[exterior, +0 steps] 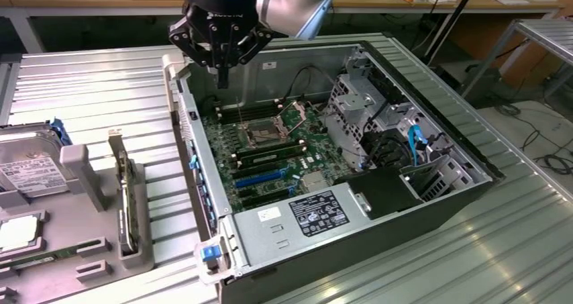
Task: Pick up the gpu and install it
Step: 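Reach for the gpu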
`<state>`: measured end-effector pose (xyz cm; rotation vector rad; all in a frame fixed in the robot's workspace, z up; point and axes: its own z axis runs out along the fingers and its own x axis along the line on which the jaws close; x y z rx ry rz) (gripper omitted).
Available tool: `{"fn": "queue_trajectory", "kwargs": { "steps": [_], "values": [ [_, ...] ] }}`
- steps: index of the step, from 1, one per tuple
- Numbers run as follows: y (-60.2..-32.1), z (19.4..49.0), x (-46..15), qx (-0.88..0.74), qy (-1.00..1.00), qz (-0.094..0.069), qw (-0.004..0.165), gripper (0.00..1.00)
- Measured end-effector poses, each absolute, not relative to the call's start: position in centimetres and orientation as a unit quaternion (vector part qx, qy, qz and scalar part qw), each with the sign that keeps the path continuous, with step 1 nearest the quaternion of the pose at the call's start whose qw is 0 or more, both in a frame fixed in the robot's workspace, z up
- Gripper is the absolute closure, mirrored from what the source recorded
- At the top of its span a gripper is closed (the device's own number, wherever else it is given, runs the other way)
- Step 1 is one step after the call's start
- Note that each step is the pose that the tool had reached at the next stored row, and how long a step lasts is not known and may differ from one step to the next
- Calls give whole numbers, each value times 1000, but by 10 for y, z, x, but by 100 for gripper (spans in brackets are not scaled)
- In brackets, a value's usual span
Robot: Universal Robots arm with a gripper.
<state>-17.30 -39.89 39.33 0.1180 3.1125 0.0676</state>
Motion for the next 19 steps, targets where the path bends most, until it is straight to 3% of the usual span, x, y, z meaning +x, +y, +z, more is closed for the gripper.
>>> {"fn": "queue_trajectory", "kwargs": {
  "steps": [19],
  "values": [
    [-399,393,-192,38,999,22,13,89]
  ]
}}
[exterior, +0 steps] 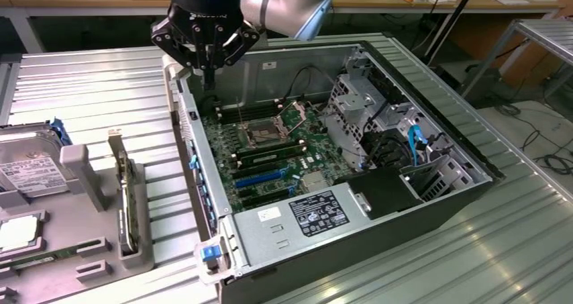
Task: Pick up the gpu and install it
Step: 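Reach for the gpu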
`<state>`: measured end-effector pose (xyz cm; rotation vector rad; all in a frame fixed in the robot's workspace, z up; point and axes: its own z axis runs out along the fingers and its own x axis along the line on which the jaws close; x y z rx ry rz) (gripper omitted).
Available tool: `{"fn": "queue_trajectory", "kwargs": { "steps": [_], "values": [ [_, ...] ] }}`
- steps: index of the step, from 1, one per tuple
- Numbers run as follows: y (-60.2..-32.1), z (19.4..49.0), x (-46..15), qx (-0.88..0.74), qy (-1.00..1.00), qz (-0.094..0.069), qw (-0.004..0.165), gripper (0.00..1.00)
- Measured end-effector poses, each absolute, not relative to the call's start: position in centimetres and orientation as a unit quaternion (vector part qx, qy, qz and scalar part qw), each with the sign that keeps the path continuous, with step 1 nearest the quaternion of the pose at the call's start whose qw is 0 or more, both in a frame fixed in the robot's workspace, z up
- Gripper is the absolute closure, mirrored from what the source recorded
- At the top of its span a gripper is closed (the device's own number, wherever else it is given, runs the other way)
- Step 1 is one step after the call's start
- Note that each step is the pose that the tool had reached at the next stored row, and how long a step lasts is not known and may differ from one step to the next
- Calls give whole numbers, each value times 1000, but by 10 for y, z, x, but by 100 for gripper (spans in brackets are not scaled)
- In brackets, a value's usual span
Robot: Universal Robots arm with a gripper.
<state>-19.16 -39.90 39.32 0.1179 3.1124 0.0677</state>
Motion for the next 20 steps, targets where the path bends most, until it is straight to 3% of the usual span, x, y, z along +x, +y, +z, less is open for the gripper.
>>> {"fn": "queue_trajectory", "kwargs": {
  "steps": [20],
  "values": [
    [-399,393,-213,38,999,22,13,89]
  ]
}}
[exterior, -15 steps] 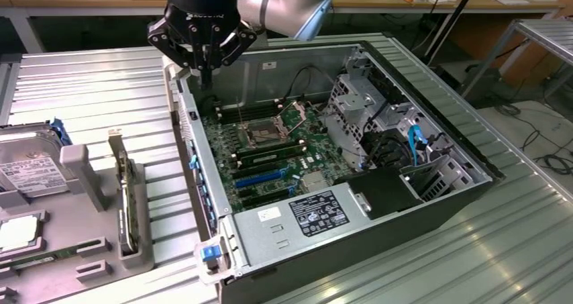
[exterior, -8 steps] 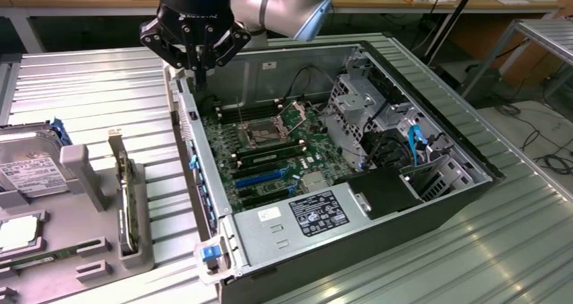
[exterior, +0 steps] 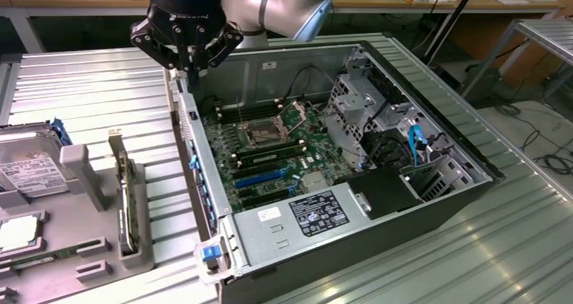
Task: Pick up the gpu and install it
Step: 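Reach for the gpu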
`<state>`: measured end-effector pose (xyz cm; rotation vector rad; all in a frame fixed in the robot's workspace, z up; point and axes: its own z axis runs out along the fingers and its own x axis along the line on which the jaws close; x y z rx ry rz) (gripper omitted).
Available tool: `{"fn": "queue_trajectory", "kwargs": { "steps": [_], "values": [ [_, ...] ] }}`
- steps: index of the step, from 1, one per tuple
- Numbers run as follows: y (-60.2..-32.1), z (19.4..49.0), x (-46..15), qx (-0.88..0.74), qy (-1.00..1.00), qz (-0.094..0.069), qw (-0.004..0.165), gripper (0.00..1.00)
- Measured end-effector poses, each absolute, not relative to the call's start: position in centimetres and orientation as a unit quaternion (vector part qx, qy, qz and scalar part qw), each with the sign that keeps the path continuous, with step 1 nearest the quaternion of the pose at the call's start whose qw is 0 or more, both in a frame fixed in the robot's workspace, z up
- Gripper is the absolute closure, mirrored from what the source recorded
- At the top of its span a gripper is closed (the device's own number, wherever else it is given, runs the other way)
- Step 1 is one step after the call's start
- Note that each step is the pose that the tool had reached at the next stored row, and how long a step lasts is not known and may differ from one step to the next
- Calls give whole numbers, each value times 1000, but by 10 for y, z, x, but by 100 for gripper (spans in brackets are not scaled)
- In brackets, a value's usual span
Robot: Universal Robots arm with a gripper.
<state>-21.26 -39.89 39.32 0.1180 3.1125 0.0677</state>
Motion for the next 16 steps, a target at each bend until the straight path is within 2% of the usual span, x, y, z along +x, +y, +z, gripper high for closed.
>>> {"fn": "queue_trajectory", "kwargs": {
  "steps": [16],
  "values": [
    [-399,393,-230,38,999,22,13,89]
  ]
}}
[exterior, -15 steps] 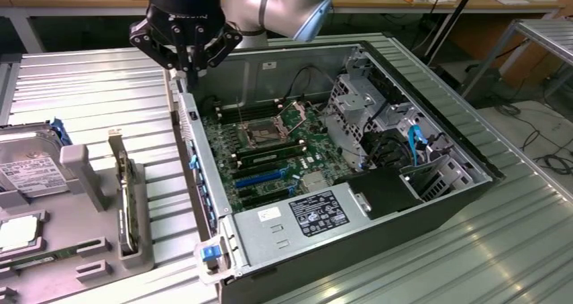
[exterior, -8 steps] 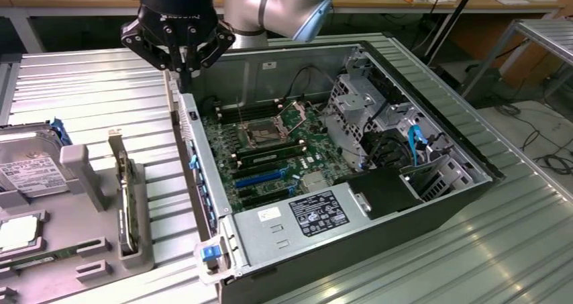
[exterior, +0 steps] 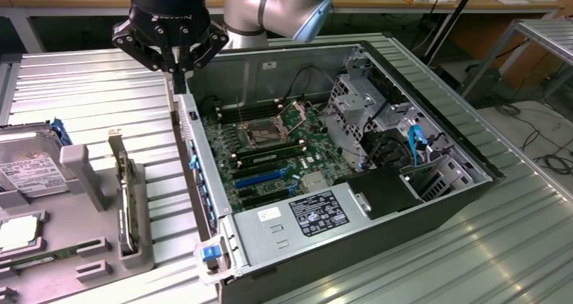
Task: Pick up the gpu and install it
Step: 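Reach for the gpu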
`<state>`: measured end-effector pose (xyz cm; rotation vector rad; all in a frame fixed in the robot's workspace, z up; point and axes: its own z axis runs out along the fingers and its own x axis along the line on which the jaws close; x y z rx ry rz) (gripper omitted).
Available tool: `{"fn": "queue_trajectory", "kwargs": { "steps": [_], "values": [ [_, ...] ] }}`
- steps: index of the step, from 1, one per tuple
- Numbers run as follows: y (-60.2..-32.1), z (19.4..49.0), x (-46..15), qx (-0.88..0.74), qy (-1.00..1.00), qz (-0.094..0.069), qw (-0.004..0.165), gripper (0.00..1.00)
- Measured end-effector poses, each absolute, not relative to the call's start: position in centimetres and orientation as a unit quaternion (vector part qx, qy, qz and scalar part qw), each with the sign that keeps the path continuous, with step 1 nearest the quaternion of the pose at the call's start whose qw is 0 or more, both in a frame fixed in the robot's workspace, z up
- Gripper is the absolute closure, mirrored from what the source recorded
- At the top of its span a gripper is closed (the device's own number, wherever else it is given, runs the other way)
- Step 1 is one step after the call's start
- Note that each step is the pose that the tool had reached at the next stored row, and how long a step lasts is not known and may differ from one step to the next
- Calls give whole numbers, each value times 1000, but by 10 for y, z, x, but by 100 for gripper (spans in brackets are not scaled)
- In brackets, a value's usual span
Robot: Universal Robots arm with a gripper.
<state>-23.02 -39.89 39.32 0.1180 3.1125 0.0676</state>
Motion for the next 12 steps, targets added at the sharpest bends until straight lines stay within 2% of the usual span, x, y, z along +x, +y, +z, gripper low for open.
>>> {"fn": "queue_trajectory", "kwargs": {
  "steps": [12],
  "values": [
    [-399,393,-247,38,999,22,13,89]
  ]
}}
